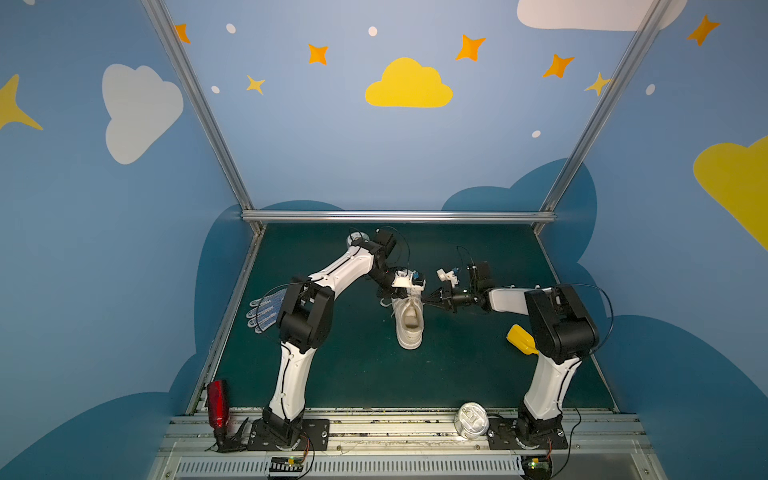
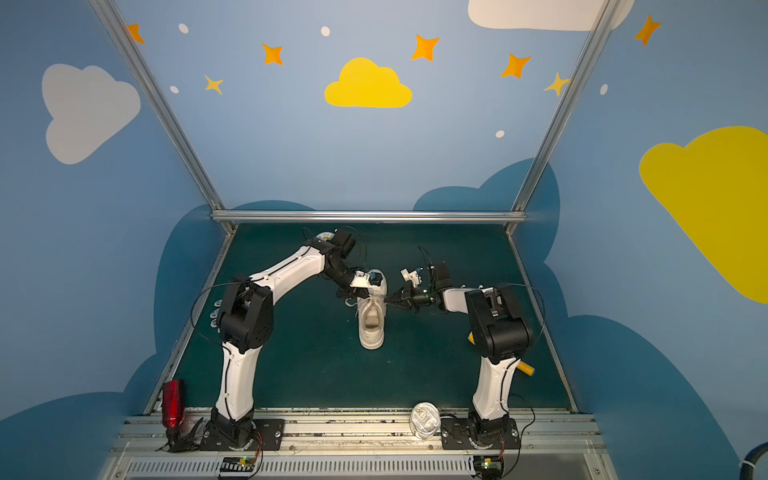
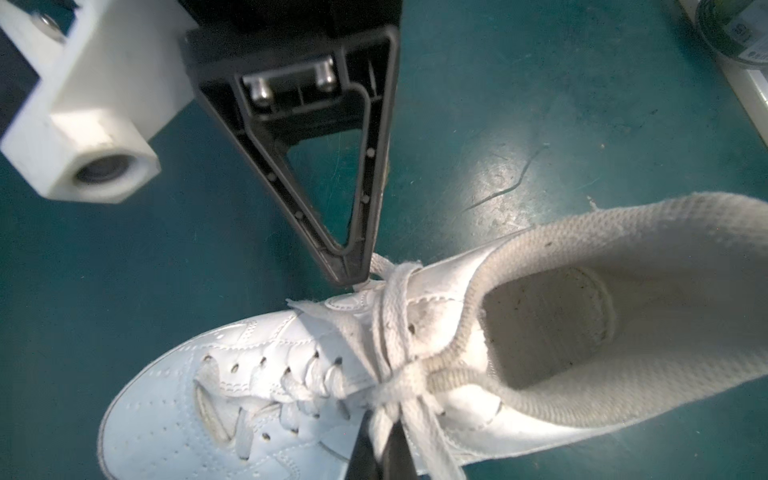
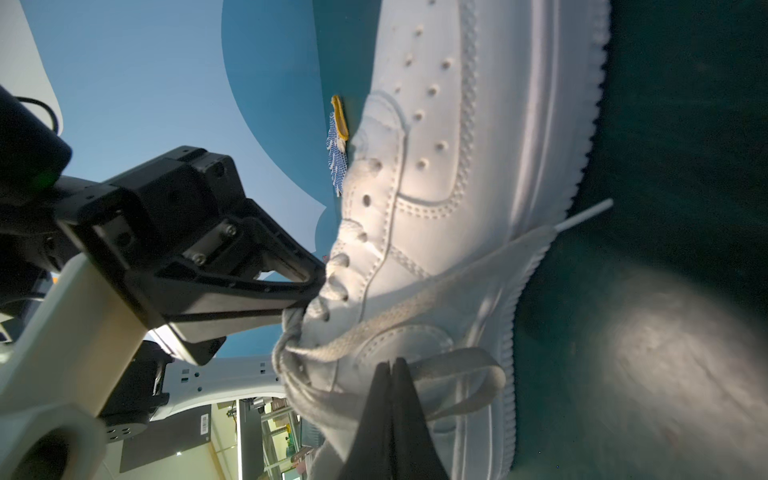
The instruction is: Tie the shoes
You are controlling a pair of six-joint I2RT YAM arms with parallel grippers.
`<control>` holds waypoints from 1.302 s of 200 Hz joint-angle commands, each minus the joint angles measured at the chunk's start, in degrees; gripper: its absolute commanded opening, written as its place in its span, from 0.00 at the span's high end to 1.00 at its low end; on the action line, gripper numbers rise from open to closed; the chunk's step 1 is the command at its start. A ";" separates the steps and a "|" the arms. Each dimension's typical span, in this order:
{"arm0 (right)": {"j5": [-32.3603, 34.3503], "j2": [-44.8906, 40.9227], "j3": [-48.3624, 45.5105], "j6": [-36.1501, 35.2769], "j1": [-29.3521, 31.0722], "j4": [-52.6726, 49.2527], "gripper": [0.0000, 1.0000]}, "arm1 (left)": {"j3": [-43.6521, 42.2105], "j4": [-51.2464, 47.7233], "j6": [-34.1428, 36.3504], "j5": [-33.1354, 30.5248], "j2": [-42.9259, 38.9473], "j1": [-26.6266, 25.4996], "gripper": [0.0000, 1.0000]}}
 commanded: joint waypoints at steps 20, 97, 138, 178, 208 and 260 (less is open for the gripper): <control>1.18 -3.89 -0.57 -2.59 -0.60 -4.83 1.00 | -1.44 -0.88 0.94 -1.21 -3.55 -0.41 0.97; 3.20 -7.38 -1.62 -2.88 -1.43 -6.48 1.00 | -2.23 -0.07 2.13 -3.27 -5.59 -0.53 0.97; 4.19 -9.30 -1.80 -4.14 -2.13 -8.56 1.00 | -2.37 0.17 2.23 -4.21 -5.61 -0.66 0.97; 3.84 -9.80 -2.41 -5.09 -2.78 -9.93 1.00 | -3.46 1.50 2.79 -5.82 -5.72 -0.68 0.97; 3.90 -10.58 -2.74 -5.86 -3.21 -11.01 1.00 | -3.55 1.59 2.89 -5.94 -5.61 -0.58 0.97; 4.00 -11.82 -3.21 -6.81 -4.17 -12.37 1.00 | -3.82 1.85 2.62 -6.20 -5.72 -0.54 0.97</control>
